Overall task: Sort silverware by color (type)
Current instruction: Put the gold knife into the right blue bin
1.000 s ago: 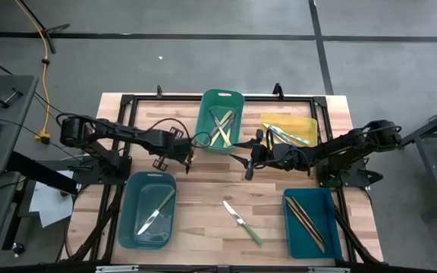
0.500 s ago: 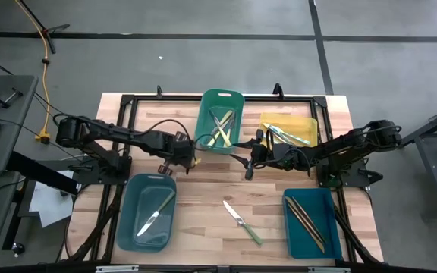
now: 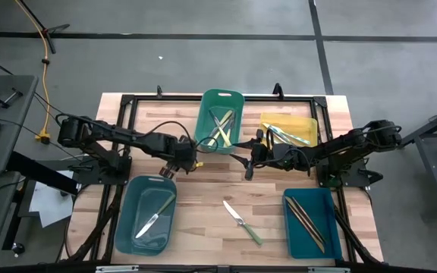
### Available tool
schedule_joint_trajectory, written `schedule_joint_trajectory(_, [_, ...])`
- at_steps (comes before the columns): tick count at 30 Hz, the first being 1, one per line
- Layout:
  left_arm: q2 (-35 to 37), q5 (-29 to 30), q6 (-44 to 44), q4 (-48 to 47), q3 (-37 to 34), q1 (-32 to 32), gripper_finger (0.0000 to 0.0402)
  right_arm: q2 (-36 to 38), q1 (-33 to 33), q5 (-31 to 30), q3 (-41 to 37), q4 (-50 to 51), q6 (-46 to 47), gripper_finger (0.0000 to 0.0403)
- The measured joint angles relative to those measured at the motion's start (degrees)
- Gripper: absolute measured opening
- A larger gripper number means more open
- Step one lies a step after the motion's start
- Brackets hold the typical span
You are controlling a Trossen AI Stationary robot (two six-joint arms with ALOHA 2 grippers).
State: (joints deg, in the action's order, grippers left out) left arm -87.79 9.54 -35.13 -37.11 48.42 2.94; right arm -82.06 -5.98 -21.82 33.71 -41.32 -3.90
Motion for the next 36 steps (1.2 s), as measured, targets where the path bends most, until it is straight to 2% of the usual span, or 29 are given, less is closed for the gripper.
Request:
schedule_joint_trajectory(3, [-0.82,-1.97,-0.02,0.71,0.02,0.62,0.0154,0.0,0.0,0.0,0.0,0.0,-0.04,0.0177])
schedule_joint_trajectory(19, [-7.37,-1.39,-1.14,2.33,0.31,1.23,0.015,0.0,0.02,0.36,0.0,0.01,-0.02,0.0177])
schedule_joint_trajectory(23, [-7.56,-1.6,-0.83,2.1,0.24,1.2,0.0114,0.0,0.02,0.35,0.0,0.02,-0.07,0.0177])
schedule_joint_trajectory(29, [-7.63,-2.0,0.16,1.79,0.11,1.18,0.0018,0.0,0.02,0.26,0.0,0.02,0.0,0.0177])
schedule_joint_trajectory(36, [-7.72,-0.85,0.9,2.33,0.11,1.2,0.0017,0.0,0.02,0.2,0.0,0.02,-0.09,0.0177])
